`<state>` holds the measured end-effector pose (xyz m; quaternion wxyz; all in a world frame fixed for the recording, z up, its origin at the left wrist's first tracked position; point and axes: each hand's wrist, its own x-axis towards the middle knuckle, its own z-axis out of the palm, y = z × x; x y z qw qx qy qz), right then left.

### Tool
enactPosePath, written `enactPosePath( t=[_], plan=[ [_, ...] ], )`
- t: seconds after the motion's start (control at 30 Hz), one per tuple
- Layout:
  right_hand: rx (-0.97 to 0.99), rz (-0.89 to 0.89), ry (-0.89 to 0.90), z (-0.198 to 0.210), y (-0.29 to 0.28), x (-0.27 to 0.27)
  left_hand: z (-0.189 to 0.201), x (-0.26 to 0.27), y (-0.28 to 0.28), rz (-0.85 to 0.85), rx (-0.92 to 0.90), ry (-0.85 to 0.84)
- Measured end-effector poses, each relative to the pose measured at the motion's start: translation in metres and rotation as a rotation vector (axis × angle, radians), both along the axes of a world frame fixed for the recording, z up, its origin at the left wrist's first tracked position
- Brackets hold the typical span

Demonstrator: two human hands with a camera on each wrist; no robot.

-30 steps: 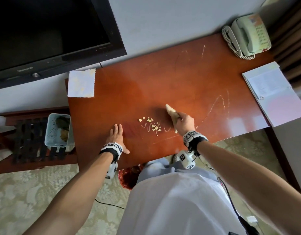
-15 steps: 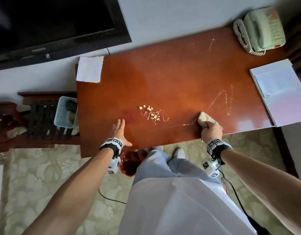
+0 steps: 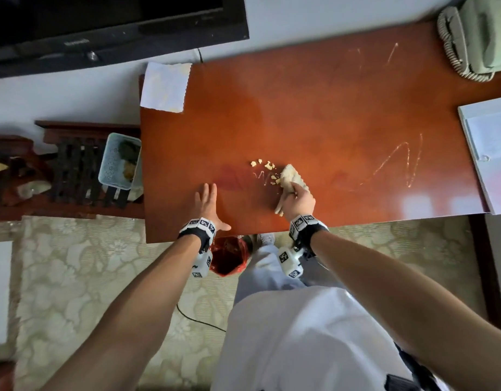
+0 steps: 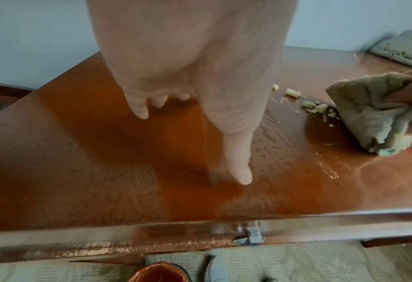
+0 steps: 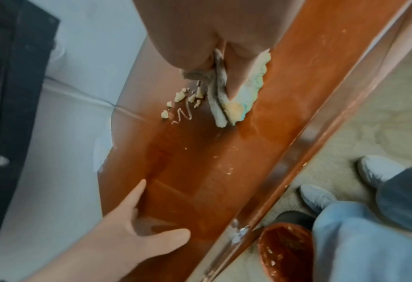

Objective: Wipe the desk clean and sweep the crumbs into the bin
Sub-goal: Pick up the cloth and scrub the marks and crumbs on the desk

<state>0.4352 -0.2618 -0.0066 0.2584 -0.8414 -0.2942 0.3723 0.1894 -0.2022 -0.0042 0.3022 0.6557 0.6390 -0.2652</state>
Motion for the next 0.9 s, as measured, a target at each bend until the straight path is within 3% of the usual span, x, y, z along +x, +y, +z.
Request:
enactPosePath(
  t=[0.17, 0.27, 0.37, 0.67, 0.77, 0.9],
  plan=[
    [0.085, -0.220, -0.043, 0.012, 0.003, 0.018, -0.004, -0.005, 0.013, -0.067, 0.016, 0.041],
    [0.108, -0.184, -0.172, 0.009, 0.021, 0.043, -0.008, -0.013, 0.012, -0.077, 0.029, 0.005],
    [-0.004, -0.114, -0.202, -0.002, 0.045, 0.068, -0.007, -0.012, 0.012, -0.144, 0.027, -0.010],
    [0.118, 0.534, -0.366, -0.015, 0.141, 0.028, -0.008, -0.029, 0.018, -0.159, -0.054, -0.071],
    [0.129, 0.869, -0.355, -0.013, 0.164, 0.018, -0.009, -0.028, 0.015, -0.132, -0.057, -0.084],
    [0.034, 1.095, -0.302, -0.009, 0.176, 0.016, -0.006, -0.026, 0.016, -0.102, -0.078, -0.102]
  ],
)
